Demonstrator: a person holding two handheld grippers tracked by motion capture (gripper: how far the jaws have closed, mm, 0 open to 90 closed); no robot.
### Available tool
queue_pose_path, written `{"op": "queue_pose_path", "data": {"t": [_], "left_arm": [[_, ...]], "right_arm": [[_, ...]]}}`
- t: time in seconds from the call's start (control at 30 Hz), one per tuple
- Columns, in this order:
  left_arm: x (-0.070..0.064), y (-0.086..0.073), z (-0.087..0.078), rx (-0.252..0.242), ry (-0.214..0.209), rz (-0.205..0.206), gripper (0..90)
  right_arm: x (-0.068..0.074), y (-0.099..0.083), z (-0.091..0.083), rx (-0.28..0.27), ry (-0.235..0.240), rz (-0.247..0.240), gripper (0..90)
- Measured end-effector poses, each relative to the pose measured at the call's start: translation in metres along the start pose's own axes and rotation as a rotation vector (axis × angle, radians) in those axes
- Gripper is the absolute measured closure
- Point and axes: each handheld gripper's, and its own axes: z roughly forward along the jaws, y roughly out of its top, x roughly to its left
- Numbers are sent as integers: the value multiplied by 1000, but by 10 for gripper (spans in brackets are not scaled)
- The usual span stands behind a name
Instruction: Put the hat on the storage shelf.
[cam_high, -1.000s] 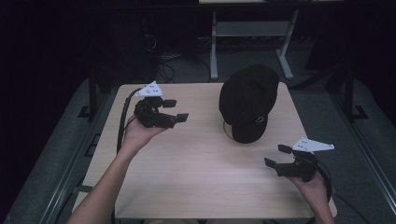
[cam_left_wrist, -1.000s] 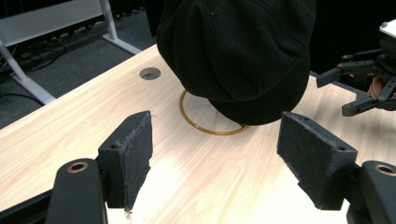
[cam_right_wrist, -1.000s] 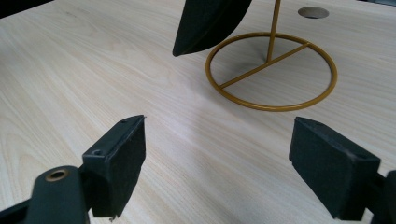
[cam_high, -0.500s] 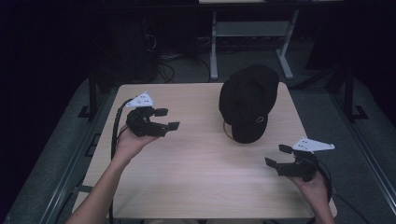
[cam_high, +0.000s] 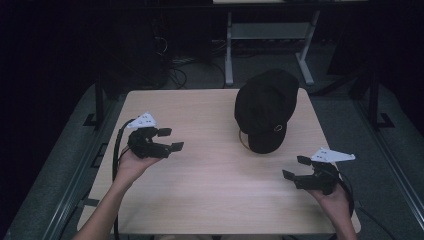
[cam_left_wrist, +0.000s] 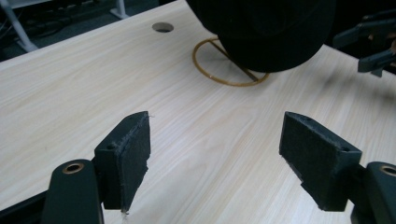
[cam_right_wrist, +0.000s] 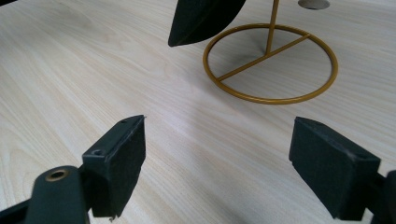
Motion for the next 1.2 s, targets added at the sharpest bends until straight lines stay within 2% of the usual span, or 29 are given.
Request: {"op": "queue_pose_path", "data": {"t": [0.63,0.9,1.1,1.2], "left_arm": [[1,-41,-8,17,45,-19,243],[-1,-63,-2,25,63,-18,239],[-5,-75,-1,11,74,-12,234],[-5,-84,2,24,96,-5,234]], "right_arm": [[4,0,6,29,21,-9,183],[6,0,7,30,23,-16,183],[8,0,9,34,30,-24,183],[10,0,10,43,26,-32,184]]}}
